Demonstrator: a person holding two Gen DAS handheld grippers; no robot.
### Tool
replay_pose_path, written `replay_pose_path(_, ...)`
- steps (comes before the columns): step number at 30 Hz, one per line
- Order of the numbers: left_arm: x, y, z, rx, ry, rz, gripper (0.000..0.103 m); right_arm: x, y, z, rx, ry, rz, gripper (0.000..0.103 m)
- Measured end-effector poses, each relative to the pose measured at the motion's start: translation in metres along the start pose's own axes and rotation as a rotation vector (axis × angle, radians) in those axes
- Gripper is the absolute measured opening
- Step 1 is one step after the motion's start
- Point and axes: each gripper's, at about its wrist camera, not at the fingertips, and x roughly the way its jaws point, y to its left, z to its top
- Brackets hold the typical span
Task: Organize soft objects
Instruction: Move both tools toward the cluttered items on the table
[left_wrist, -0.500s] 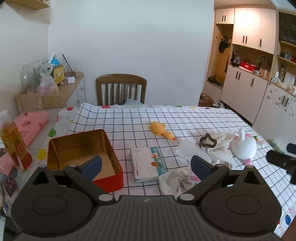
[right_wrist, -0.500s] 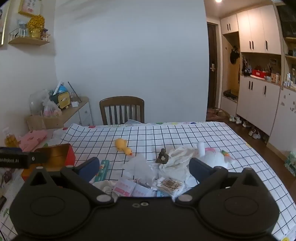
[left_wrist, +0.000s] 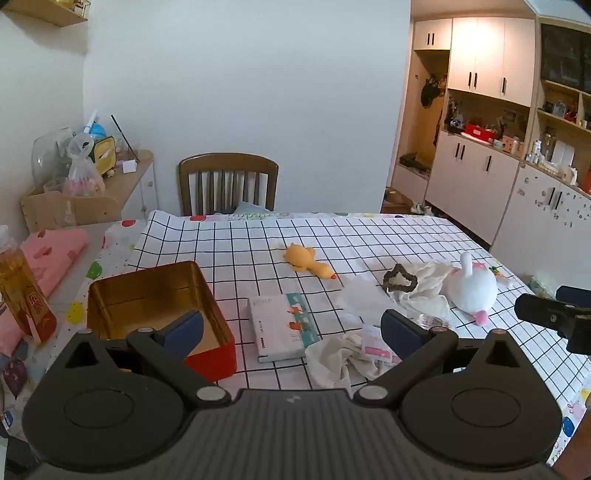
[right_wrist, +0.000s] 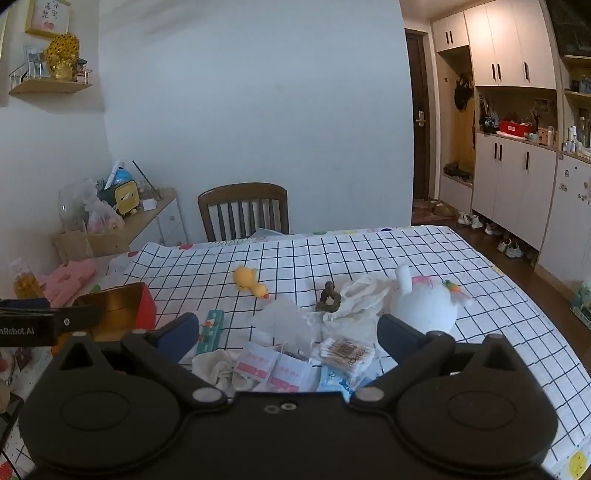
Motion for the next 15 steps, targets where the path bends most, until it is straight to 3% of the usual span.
replay_pose_path(15,-0.015,-0.017,-0.003,0.019,-0.024,-0.058,0.103,-0.015,0.009,-0.001,-0.026,-0.019,-0.002,0.102)
